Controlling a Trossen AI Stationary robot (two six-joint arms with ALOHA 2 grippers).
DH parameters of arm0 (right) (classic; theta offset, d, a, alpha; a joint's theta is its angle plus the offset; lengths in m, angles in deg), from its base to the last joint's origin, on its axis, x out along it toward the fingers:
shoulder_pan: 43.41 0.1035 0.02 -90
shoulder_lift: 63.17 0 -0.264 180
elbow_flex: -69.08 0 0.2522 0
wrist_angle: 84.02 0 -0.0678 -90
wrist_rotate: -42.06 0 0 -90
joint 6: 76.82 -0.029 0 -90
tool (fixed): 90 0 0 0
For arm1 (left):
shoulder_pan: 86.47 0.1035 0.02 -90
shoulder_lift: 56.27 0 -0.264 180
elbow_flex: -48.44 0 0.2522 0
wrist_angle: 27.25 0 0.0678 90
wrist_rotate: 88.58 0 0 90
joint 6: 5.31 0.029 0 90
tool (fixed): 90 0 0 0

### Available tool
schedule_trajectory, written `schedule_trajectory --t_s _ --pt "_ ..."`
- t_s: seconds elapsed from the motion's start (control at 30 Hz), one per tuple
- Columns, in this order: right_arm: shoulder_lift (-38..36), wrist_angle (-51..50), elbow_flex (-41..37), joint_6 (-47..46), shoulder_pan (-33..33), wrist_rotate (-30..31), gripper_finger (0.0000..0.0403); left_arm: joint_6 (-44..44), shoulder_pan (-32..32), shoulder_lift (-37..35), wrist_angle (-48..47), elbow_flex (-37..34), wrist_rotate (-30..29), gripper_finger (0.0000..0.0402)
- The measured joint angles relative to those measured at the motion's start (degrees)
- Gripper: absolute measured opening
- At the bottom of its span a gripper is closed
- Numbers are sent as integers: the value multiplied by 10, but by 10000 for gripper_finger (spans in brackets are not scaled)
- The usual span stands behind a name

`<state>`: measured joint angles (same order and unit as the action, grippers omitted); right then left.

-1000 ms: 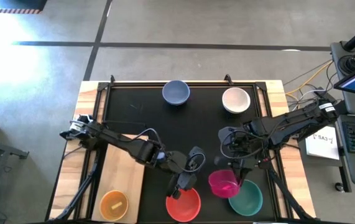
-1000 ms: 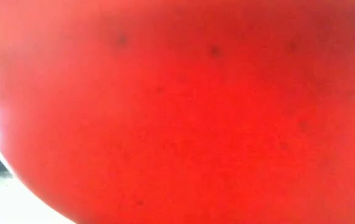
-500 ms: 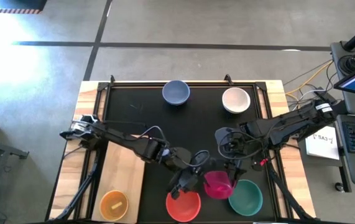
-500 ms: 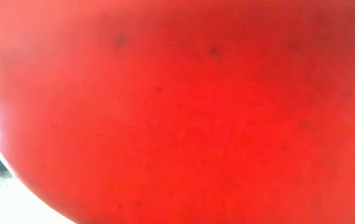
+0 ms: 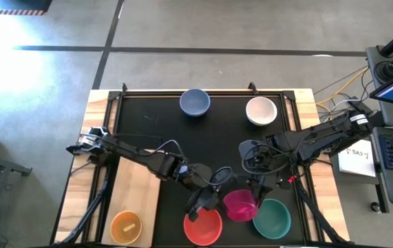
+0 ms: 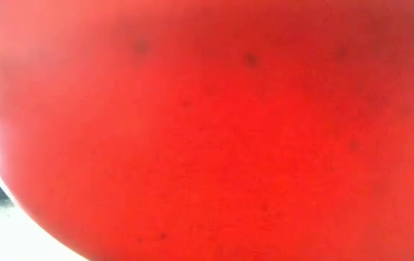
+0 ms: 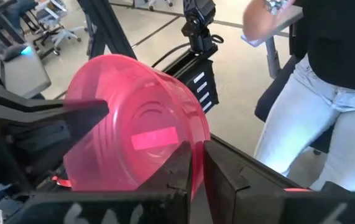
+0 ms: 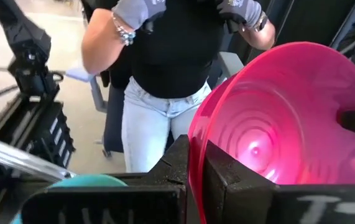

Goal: Place and stack bowls onto a shelf
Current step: Put the pink bowl on the shelf

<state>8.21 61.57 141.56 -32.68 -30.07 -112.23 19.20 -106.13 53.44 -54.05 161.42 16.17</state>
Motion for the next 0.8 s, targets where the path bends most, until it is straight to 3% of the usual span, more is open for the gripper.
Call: schedule_trajectory --t_s 0.2,0.47,0.63,0.8 --pt "-5 16 0 -71 0 2 29 -5 2 0 -6 0 2 3" --pt "-15 24 0 -157 0 12 116 -13 9 0 -17 0 10 0" --pt "-33 40 0 -275 0 129 170 -42 17 0 -38 0 8 1" --pt "-58 41 -1 -302 0 244 205 -47 20 -1 -50 2 13 1"
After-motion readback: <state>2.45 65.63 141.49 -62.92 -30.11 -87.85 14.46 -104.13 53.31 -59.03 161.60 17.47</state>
